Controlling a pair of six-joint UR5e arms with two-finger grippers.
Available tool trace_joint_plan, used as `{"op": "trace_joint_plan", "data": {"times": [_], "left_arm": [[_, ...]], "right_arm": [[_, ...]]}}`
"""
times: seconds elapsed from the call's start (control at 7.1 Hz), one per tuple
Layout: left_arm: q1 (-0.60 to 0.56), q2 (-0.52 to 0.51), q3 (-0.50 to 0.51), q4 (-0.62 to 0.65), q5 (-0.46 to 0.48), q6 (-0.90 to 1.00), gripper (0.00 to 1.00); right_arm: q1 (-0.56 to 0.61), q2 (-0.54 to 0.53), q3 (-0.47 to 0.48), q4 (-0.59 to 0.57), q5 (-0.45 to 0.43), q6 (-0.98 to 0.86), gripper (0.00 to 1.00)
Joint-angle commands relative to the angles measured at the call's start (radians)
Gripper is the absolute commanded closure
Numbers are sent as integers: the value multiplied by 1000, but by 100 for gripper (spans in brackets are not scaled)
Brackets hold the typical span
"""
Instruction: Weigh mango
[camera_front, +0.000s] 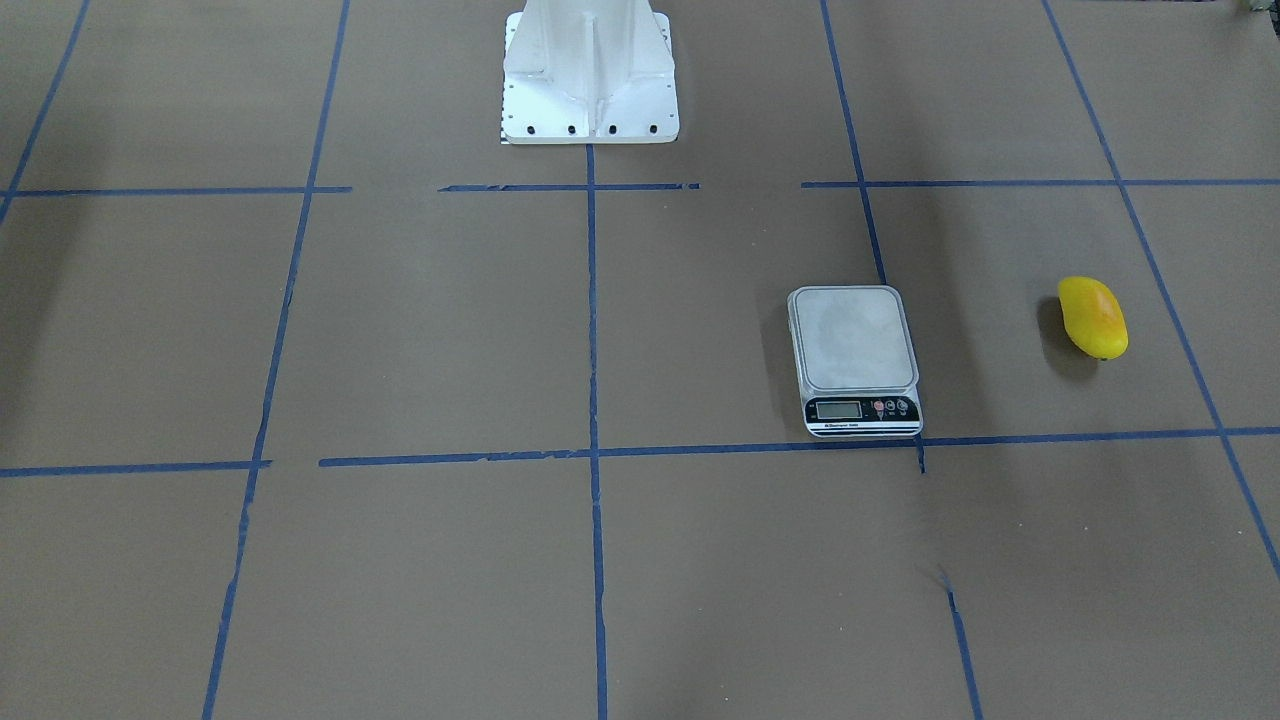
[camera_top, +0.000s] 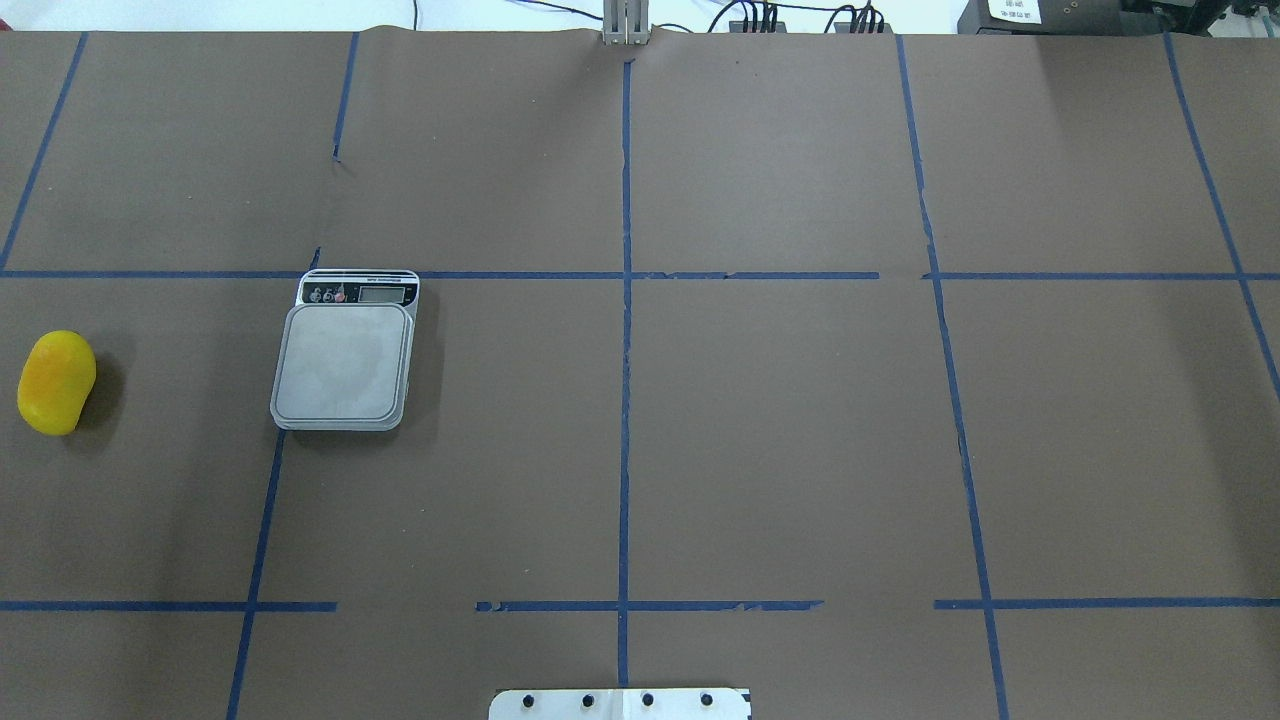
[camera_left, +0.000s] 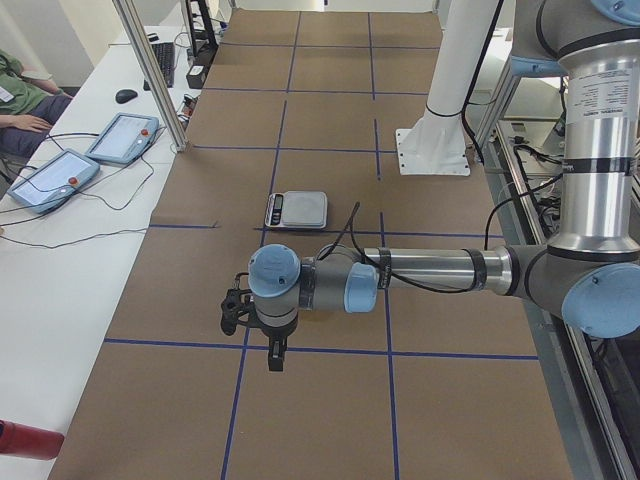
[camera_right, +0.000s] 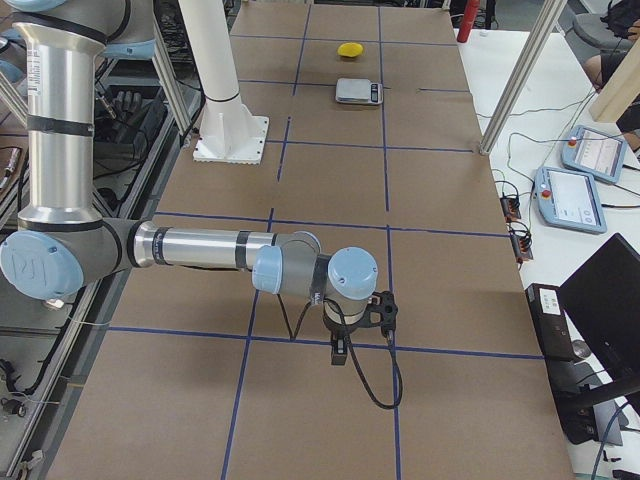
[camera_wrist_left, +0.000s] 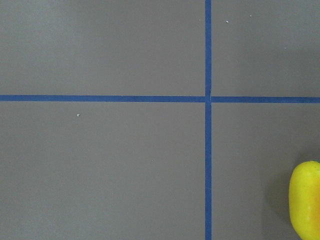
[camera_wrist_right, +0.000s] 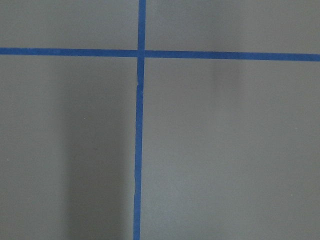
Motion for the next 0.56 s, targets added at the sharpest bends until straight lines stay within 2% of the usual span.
{"op": "trace_joint_plan", "data": {"times": [0.0, 0.42], "left_arm": [[0, 1, -11, 0, 4, -1, 0], [11, -14, -31, -17, 4, -10, 0]], "right_arm": [[0, 0, 0, 0, 0, 0, 0], [0, -2, 0, 0, 0, 0, 0]]}}
